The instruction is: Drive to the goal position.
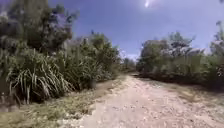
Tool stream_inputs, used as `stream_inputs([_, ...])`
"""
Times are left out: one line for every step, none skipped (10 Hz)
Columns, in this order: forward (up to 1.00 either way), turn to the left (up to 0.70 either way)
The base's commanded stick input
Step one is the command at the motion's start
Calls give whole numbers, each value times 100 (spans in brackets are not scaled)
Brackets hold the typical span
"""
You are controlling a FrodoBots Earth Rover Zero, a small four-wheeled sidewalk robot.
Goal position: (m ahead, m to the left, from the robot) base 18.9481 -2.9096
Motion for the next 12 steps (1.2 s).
stream_inputs([70,-35])
stream_inputs([70,-35])
stream_inputs([70,-35])
stream_inputs([70,-35])
stream_inputs([70,-35])
stream_inputs([70,-32])
stream_inputs([70,-20])
stream_inputs([70,-4])
stream_inputs([70,0])
stream_inputs([70,0])
stream_inputs([70,0])
stream_inputs([70,0])
